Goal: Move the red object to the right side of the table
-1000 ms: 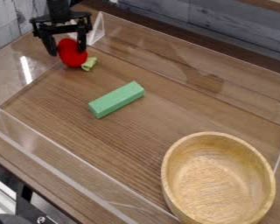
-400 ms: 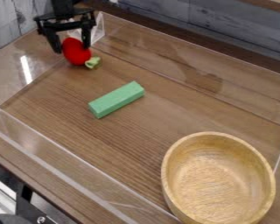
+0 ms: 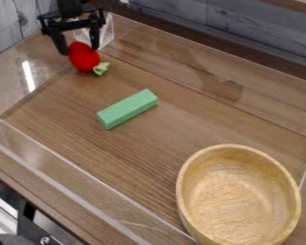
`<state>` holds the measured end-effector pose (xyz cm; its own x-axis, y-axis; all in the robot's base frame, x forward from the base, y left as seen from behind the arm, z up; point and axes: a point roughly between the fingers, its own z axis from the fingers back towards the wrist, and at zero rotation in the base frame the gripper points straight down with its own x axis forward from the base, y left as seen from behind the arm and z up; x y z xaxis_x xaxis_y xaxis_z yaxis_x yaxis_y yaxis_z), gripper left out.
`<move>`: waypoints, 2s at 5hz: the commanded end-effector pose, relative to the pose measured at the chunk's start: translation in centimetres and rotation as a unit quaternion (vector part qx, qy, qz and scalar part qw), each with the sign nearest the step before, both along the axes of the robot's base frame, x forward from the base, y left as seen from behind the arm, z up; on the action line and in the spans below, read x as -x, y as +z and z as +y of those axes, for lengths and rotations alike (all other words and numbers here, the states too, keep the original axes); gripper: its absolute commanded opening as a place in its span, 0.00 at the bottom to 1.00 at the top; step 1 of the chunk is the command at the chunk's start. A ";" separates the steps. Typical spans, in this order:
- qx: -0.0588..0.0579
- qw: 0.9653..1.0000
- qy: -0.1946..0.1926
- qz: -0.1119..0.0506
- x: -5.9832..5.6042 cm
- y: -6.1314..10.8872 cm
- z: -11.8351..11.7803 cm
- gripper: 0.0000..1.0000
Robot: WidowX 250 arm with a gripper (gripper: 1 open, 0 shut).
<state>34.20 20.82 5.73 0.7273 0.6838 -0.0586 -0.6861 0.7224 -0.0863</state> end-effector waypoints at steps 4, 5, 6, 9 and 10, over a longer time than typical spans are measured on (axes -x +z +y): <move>-0.012 1.000 -0.002 -0.026 -1.8 1.5 -0.2 0.00; -0.007 0.999 -0.027 -0.019 -2.4 1.0 -2.0 0.00; -0.008 0.999 -0.045 -0.017 -2.7 0.2 -3.2 0.00; -0.021 0.999 -0.032 -0.023 -2.8 -2.5 -2.3 0.00; -0.025 0.999 -0.030 -0.024 -2.7 -3.4 -2.0 0.00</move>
